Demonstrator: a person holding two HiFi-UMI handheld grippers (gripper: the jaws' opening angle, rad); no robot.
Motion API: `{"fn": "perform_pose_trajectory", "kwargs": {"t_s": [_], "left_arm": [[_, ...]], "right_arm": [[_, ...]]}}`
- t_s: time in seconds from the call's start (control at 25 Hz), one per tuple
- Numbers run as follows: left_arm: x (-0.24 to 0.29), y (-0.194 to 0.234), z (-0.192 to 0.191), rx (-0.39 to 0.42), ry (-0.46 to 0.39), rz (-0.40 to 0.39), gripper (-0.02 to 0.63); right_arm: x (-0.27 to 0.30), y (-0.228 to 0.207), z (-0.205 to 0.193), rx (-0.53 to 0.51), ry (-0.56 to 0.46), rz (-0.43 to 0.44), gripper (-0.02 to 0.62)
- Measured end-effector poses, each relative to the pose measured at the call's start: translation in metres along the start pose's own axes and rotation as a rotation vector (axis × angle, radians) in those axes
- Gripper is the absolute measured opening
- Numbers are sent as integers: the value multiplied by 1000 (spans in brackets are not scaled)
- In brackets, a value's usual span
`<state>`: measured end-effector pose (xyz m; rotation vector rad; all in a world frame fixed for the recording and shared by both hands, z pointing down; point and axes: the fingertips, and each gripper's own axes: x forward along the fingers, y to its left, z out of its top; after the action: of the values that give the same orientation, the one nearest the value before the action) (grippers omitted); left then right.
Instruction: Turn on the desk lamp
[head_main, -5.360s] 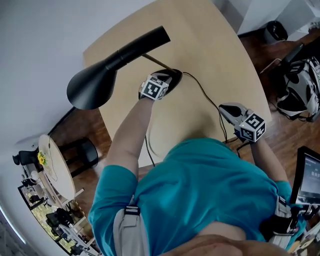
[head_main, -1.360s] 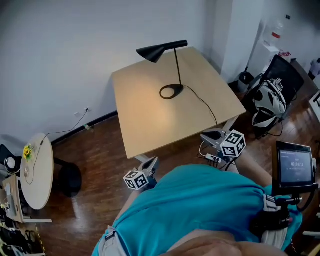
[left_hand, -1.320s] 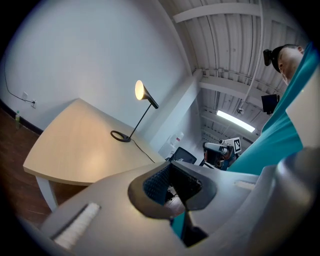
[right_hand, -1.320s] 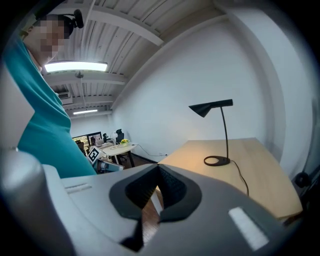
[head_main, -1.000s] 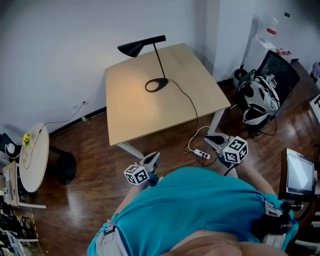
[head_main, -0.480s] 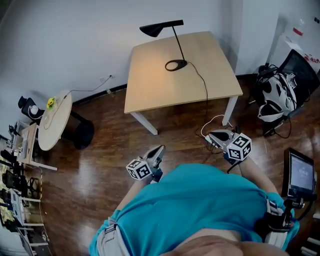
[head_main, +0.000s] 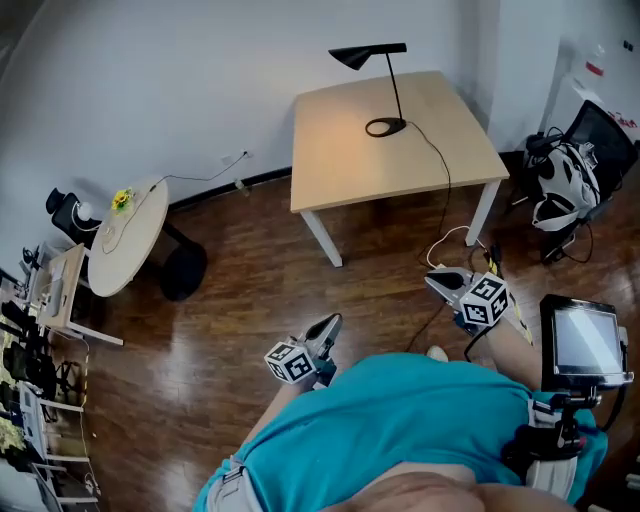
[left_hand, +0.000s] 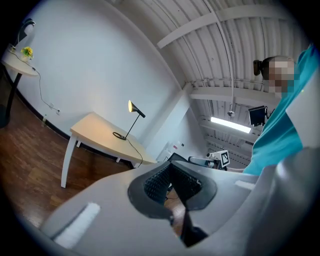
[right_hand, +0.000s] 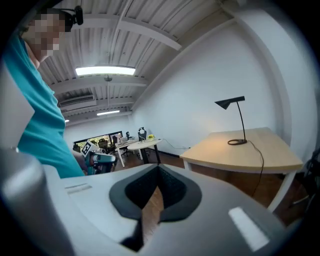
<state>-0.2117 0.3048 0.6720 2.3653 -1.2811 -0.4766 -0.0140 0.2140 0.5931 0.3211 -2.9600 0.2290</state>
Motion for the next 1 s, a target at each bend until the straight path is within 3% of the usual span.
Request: {"fn": "perform_pose_trajectory", "kwargs": {"t_s": [0.16, 0.32, 0.52, 0.68, 0.84, 1.0], "left_arm": [[-86, 0, 6, -7, 34, -28, 5], [-88, -6, 23, -51, 28, -54, 5], [-110, -79, 15, -51, 0, -133, 5], [-85, -133, 6, 9, 3, -201, 5], [-53, -207, -14, -46, -36, -193, 5], [-14, -269, -44, -18, 14, -197, 5]], "right_arm": [[30, 79, -13, 88, 3, -10, 2], [30, 87, 5, 101, 16, -34, 2], [-15, 142, 8, 86, -8, -59, 2], [-70, 160, 13, 50, -34, -39, 2], [-144, 174, -10, -4, 7, -17, 2], [-214, 152, -26, 64, 2, -17, 2]]}}
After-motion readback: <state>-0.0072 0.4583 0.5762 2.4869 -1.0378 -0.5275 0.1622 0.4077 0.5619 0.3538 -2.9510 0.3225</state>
